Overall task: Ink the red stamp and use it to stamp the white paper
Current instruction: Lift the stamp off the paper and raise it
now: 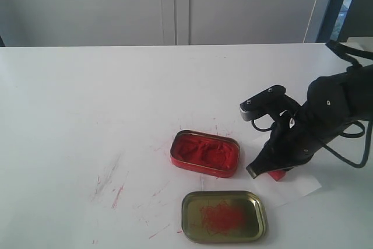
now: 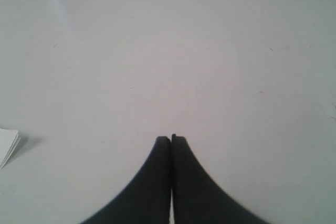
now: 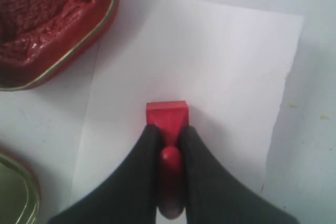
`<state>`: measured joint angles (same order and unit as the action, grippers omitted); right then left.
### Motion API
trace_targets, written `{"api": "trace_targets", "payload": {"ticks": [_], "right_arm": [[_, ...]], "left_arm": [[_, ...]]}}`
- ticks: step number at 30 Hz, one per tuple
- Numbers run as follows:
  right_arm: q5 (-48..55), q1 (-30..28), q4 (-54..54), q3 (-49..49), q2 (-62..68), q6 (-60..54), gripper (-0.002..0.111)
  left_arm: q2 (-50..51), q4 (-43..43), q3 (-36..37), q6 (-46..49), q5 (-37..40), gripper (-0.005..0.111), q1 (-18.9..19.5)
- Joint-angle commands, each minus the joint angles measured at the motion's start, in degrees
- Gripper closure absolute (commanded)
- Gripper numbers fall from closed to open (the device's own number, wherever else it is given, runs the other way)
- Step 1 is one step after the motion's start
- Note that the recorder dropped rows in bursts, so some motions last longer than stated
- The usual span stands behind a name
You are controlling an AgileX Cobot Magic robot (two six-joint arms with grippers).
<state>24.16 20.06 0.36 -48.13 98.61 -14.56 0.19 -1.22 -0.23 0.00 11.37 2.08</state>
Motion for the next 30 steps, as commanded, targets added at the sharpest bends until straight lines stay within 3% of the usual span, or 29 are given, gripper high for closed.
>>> {"api": "trace_targets", "payload": {"ticks": [1, 30], "right_arm": [[0.3, -0.1, 0.1, 0.2, -0.4, -0.8, 0.108], [4.0, -0.1, 6.1, 0.2, -9.5, -0.2, 0.108]], "left_arm": [[-0.2, -0.5, 0.2, 0.0, 0.2, 0.107, 0.0], [-0.2, -0.5, 0.2, 0.0, 0.2, 0.107, 0.0]]}}
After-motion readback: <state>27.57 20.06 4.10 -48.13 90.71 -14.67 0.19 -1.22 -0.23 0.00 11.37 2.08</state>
